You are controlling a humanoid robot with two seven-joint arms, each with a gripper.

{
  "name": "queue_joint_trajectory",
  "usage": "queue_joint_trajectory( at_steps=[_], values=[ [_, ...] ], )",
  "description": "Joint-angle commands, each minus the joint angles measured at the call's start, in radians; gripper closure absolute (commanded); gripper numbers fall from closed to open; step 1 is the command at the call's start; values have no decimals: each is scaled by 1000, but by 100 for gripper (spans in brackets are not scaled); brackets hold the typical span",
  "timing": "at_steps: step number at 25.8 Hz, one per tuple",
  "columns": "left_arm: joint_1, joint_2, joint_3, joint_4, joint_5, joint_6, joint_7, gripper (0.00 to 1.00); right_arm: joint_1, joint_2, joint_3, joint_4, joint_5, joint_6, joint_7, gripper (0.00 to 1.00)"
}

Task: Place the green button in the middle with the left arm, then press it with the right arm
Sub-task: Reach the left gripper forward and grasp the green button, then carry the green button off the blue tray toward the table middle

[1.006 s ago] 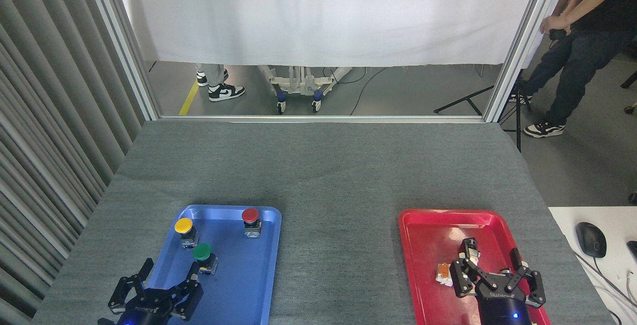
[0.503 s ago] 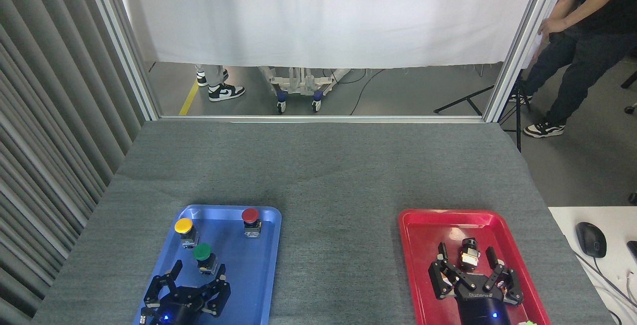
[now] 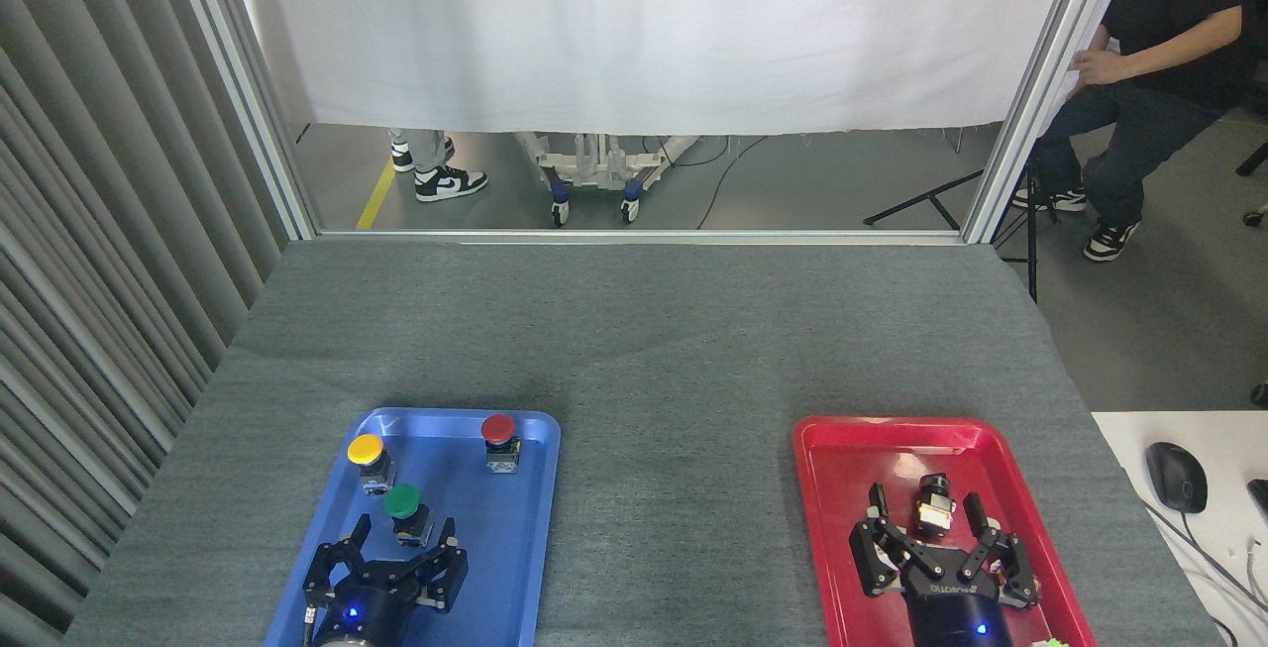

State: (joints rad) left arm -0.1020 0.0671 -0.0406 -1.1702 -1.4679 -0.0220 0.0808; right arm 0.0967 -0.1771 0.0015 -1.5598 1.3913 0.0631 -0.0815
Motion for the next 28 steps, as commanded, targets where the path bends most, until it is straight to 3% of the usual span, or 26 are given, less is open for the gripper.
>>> queue_joint_trajectory(
  at_steps=[1,4,6,9,13,15,19,23,28],
  values=[
    [-27,-1,1,34,0,22,0,12,3,1,0,-2,0,0,0,0],
    [-30,-1,1,35,11,33,0,49,3,2,0,-3,0,0,0,0],
    [-27,0,-1,34,9,33,2,65,0,1,0,-3,0,1,0,0],
    [-18,8,-2,23,1,13,13,98,0,1,0,-3,0,1,0,0],
    [-2,17,-19,-12,0,-110,146,100,3,2,0,-3,0,1,0,0],
    [-4,16,-47,-54,-9,-159,158,100,3,2,0,-3,0,0,0,0],
    [-59,5,-240,-83,-65,-225,154,100,3,2,-3,-3,0,0,0,0],
    [-108,-36,-407,-26,-66,-222,106,100,3,7,0,-3,0,0,0,0],
    [-168,-95,-424,113,-68,-230,89,100,3,8,0,-3,0,0,0,0]
  ],
)
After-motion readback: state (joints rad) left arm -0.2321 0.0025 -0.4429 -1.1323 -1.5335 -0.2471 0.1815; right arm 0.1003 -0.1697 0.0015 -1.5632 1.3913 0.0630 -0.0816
